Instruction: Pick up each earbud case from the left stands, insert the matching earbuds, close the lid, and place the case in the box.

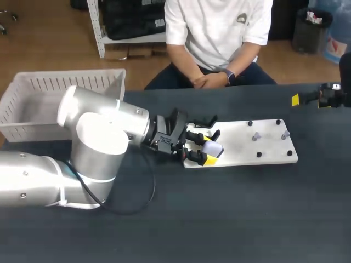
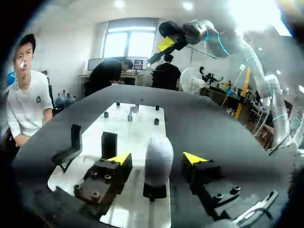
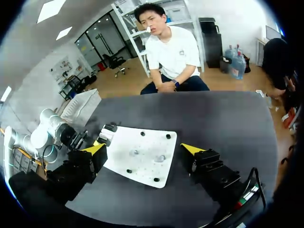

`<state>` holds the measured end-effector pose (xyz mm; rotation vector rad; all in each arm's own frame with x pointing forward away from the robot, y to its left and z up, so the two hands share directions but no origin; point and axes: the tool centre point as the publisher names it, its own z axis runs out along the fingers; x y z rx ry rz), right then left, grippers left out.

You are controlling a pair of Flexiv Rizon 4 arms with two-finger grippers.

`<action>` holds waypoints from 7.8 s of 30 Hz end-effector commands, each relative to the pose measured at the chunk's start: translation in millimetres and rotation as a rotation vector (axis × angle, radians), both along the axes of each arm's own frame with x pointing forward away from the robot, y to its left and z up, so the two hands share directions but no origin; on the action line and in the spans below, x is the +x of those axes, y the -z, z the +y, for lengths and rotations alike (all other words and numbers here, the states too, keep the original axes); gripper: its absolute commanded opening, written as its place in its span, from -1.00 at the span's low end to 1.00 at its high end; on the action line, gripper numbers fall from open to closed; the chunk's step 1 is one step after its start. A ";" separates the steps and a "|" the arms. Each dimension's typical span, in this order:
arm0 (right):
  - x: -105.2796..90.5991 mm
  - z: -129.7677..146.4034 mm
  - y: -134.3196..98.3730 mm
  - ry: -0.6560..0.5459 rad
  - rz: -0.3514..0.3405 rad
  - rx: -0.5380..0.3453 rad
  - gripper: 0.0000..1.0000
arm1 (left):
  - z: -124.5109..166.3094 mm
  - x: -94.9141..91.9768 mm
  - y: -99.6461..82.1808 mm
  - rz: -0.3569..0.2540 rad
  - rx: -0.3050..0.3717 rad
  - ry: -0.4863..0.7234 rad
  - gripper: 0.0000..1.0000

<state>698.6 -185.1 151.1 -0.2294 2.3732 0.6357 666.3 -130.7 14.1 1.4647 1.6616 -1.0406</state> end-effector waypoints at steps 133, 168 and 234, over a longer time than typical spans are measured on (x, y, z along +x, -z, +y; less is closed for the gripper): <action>-29.4 63.8 -26.9 -0.158 0.008 -0.255 1.00 | -42.4 3.9 -149.3 -0.152 -0.397 0.019 -1.00; -37.8 23.2 -10.5 -0.131 0.069 -0.459 1.00 | -42.7 14.9 -152.5 -0.166 -0.391 -0.018 -1.00; 12.8 10.6 124.8 -0.141 0.331 -0.674 -0.03 | -42.7 14.9 -152.5 -0.166 -0.391 -0.018 -1.00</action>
